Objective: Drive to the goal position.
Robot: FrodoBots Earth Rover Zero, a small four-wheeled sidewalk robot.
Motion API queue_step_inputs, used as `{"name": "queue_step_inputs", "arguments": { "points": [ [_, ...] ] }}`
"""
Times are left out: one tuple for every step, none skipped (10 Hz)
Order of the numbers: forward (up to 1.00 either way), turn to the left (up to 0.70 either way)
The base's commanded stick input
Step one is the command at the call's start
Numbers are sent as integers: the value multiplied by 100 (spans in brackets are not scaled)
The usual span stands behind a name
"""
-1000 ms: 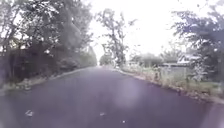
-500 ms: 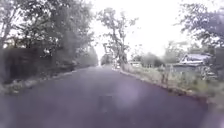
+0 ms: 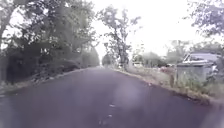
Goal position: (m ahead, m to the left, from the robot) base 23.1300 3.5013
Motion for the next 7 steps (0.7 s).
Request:
{"name": "queue_step_inputs", "arguments": {
  "points": [
    [100, 0],
    [100, 0],
    [100, 0],
    [100, 0],
    [100, 0],
    [100, 0],
    [100, 0]
  ]
}}
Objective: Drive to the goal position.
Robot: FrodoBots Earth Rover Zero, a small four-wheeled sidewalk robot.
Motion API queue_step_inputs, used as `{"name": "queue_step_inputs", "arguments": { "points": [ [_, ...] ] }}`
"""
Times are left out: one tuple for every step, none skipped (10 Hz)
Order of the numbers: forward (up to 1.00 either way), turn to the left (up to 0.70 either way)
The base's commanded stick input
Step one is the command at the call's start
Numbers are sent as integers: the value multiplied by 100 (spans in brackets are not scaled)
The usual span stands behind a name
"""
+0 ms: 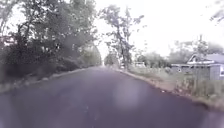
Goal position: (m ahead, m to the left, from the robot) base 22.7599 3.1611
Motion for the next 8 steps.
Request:
{"name": "queue_step_inputs", "arguments": {
  "points": [
    [100, 0],
    [100, 0],
    [100, 0],
    [100, 0],
    [100, 0],
    [100, 0],
    [100, 0],
    [100, 0]
  ]
}}
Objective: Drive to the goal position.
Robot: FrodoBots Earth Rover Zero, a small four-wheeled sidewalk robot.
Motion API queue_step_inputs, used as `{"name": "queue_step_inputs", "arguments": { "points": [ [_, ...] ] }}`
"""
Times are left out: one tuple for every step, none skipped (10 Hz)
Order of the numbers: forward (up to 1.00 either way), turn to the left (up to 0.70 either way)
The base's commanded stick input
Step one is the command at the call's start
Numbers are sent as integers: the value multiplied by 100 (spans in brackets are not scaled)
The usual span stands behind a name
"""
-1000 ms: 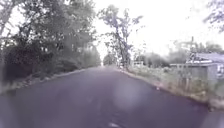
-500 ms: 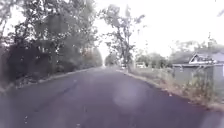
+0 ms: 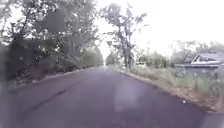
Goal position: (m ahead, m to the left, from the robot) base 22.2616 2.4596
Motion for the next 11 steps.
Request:
{"name": "queue_step_inputs", "arguments": {
  "points": [
    [100, 0],
    [100, 0],
    [100, 0],
    [100, 0],
    [100, 0],
    [100, 0],
    [100, 0],
    [100, 0],
    [100, 0],
    [100, 0],
    [100, 0]
  ]
}}
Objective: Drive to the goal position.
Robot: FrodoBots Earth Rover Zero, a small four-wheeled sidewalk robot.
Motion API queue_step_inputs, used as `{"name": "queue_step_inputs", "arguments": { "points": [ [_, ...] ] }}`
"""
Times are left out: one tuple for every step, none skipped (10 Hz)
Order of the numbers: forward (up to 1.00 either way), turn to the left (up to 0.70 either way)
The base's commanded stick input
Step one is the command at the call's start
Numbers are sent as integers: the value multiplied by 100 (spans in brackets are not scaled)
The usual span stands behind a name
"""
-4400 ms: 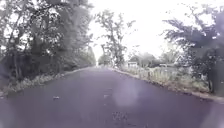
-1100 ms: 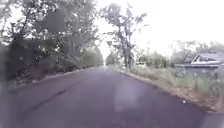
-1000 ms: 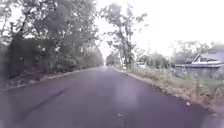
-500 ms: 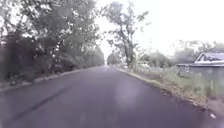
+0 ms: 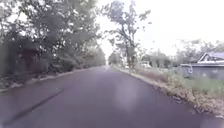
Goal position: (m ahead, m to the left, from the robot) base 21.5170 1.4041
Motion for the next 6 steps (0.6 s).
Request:
{"name": "queue_step_inputs", "arguments": {
  "points": [
    [100, 0],
    [100, 1],
    [100, 12],
    [100, 23],
    [100, 34],
    [100, 31]
  ]
}}
